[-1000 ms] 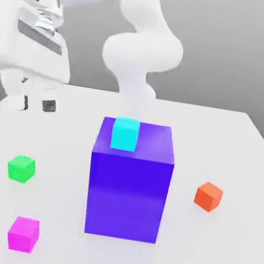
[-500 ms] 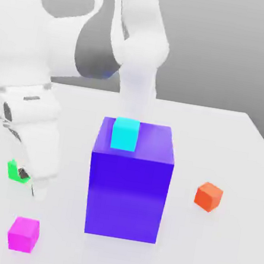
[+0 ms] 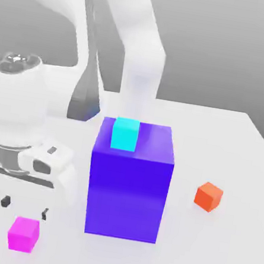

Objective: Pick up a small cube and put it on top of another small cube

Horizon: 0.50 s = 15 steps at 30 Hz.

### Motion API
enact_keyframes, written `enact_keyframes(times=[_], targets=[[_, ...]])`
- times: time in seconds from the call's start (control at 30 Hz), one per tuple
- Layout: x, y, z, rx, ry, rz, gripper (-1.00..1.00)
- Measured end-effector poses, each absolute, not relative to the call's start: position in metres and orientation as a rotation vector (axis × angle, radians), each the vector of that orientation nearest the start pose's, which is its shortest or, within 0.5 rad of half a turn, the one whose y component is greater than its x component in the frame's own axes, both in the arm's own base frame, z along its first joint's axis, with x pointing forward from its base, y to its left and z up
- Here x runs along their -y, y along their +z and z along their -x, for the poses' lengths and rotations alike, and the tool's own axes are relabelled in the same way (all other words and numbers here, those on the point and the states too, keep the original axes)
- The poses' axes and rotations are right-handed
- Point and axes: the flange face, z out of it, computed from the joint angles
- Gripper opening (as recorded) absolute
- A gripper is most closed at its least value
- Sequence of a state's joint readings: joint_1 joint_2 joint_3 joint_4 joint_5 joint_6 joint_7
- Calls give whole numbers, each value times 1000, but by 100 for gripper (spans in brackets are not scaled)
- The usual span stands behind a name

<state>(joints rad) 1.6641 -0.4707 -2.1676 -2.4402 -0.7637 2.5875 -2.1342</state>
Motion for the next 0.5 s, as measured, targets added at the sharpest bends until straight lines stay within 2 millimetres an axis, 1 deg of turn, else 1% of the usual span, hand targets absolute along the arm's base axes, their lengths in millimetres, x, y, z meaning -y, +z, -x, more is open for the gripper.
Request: enact_keyframes(times=[0.1,0.2,0.23,0.4,0.43,0.5], targets=[[191,170,-434,-2856,8,-1296,0],[191,138,-433,-2861,4,-1289,0],[190,130,-432,-2864,2,-1288,-100],[190,130,-432,-2864,0,-1288,-100],[190,126,-432,-2865,-1,-1287,-100],[191,138,-433,-2862,2,-1288,-100]])
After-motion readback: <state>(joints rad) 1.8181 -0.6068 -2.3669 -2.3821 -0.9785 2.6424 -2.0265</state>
